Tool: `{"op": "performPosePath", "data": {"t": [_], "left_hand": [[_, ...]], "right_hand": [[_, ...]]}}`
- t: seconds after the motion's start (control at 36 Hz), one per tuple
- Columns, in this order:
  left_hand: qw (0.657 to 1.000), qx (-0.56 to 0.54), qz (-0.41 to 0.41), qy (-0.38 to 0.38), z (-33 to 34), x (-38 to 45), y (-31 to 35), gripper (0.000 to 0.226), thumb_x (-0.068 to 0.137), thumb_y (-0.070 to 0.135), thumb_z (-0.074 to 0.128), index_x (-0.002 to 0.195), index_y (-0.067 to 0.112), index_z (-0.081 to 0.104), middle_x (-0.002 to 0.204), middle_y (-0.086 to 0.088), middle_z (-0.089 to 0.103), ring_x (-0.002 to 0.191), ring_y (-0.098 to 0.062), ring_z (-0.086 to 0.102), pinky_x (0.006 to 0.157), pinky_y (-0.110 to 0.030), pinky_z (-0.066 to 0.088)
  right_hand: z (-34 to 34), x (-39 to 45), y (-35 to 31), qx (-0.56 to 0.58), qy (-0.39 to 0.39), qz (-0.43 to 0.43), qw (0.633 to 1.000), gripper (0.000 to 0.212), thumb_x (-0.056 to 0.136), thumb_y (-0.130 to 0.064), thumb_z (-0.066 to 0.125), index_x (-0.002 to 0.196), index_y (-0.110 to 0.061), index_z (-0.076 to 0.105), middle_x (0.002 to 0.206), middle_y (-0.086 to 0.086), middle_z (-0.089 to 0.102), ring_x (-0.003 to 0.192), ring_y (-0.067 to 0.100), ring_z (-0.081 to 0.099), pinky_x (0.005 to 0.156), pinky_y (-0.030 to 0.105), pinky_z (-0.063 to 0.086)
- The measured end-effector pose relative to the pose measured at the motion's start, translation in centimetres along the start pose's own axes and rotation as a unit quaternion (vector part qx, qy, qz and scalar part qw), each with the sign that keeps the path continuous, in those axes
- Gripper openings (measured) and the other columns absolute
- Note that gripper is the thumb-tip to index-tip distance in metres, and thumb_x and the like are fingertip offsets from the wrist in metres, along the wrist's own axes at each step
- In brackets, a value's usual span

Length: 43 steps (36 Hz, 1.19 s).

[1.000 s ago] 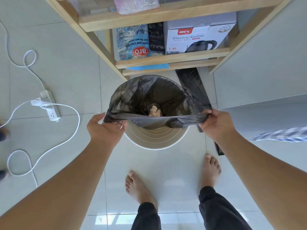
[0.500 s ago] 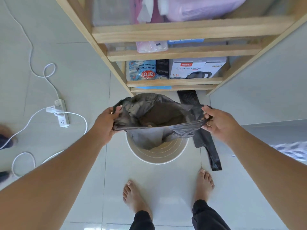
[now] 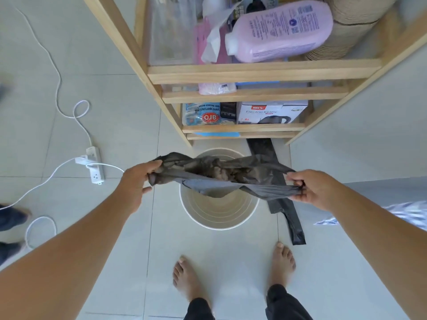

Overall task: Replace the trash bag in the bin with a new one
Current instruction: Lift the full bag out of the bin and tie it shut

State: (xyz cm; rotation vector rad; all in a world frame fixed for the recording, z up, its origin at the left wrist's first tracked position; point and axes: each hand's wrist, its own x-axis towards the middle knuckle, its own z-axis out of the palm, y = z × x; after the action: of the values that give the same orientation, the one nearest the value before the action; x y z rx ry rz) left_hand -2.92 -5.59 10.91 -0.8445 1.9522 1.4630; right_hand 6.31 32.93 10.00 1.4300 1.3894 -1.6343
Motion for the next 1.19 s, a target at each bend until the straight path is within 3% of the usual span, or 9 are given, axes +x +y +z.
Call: {"op": "performPosePath", "data": {"t": [0.11,0.28,0.33,0.44,0.58,0.69,0.94,1.08,1.19], "left_hand": [[0.963,0.227,0.145,0.004,-0.1,-1.1,0.5,0.031,0.081,0.036,0.073,0.070,0.008,0.067,0.069,-0.008,0.061,0.068,-0.021,0.054,0.061,-0.029,0.038],[0.975,0.040,0.219,0.030,2.0,-3.2,2.5,0.011,0.086,0.027,0.073,0.095,0.033,0.073,0.104,0.007,0.071,0.090,0.007,0.064,0.081,-0.011,0.042],[0.976,-0.056,0.208,0.000,2.7,-3.4,2.8,0.021,0.088,0.013,0.068,0.108,0.020,0.070,0.111,0.006,0.069,0.094,0.008,0.063,0.087,-0.010,0.042],[0.966,-0.122,0.219,-0.068,4.1,-3.6,2.8,0.025,0.094,0.002,0.051,0.074,0.017,0.051,0.132,-0.003,0.064,0.126,-0.010,0.055,0.112,-0.029,0.035],[0.945,-0.196,0.222,-0.138,5.3,-4.0,3.3,0.011,0.087,0.011,0.048,0.078,0.016,0.048,0.113,-0.013,0.066,0.113,-0.024,0.057,0.095,-0.029,0.043],[0.945,-0.161,0.237,-0.157,6.3,-3.7,4.0,0.008,0.086,0.013,0.048,0.083,0.013,0.055,0.091,-0.009,0.067,0.103,-0.026,0.059,0.089,-0.028,0.046],[0.944,-0.168,0.164,-0.233,7.7,-3.0,5.5,0.033,0.091,0.011,0.045,0.075,0.026,0.069,0.132,-0.024,0.059,0.126,-0.021,0.054,0.109,-0.034,0.035],[0.958,-0.149,0.134,-0.206,7.9,-1.3,4.6,0.024,0.103,0.014,0.033,0.090,0.013,0.053,0.089,-0.019,0.070,0.104,-0.037,0.066,0.100,-0.042,0.045],[0.949,-0.211,0.093,-0.214,7.1,0.0,4.2,0.018,0.100,0.023,0.045,0.094,0.011,0.057,0.072,-0.005,0.052,0.073,-0.029,0.062,0.086,-0.043,0.052]], "right_hand": [[-0.6,-0.2,0.4,0.009,0.061,-0.066,0.996,0.011,0.090,-0.012,0.067,0.093,-0.001,0.063,0.082,0.012,0.062,0.068,0.021,0.064,0.055,0.029,0.061],[1.4,-3.0,0.4,-0.175,0.146,-0.311,0.923,0.023,0.090,-0.028,0.066,0.084,-0.005,0.070,0.082,0.013,0.069,0.076,0.021,0.059,0.074,0.029,0.042],[2.3,-3.6,0.6,-0.025,0.097,-0.307,0.947,0.008,0.090,-0.020,0.062,0.092,-0.016,0.069,0.086,-0.002,0.069,0.081,0.014,0.063,0.076,0.026,0.044],[3.2,-4.0,0.4,0.335,-0.023,-0.238,0.911,0.027,0.092,-0.010,0.042,0.075,-0.012,0.063,0.100,0.010,0.066,0.076,0.019,0.064,0.074,0.028,0.050],[3.9,-4.0,-0.7,0.441,-0.059,-0.197,0.874,0.016,0.093,-0.014,0.039,0.077,-0.012,0.039,0.090,0.022,0.073,0.089,0.033,0.068,0.092,0.045,0.049],[4.7,-3.1,-1.2,0.415,-0.077,-0.197,0.885,0.027,0.099,-0.023,0.051,0.074,-0.014,0.047,0.051,0.003,0.050,0.054,0.022,0.063,0.088,0.039,0.051],[5.2,-1.4,-0.5,0.229,-0.079,-0.234,0.942,0.015,0.101,-0.011,0.047,0.092,-0.016,0.058,0.073,0.005,0.065,0.044,0.012,0.045,0.043,0.020,0.034],[4.7,-0.3,0.5,0.184,-0.077,-0.218,0.955,0.041,0.094,0.010,0.042,0.131,-0.001,0.057,0.085,0.006,0.058,0.051,0.010,0.046,0.044,0.020,0.037],[4.4,0.2,1.2,0.183,-0.045,-0.219,0.957,0.043,0.090,0.014,0.050,0.131,0.002,0.057,0.087,0.014,0.057,0.059,0.016,0.051,0.046,0.022,0.043]]}}
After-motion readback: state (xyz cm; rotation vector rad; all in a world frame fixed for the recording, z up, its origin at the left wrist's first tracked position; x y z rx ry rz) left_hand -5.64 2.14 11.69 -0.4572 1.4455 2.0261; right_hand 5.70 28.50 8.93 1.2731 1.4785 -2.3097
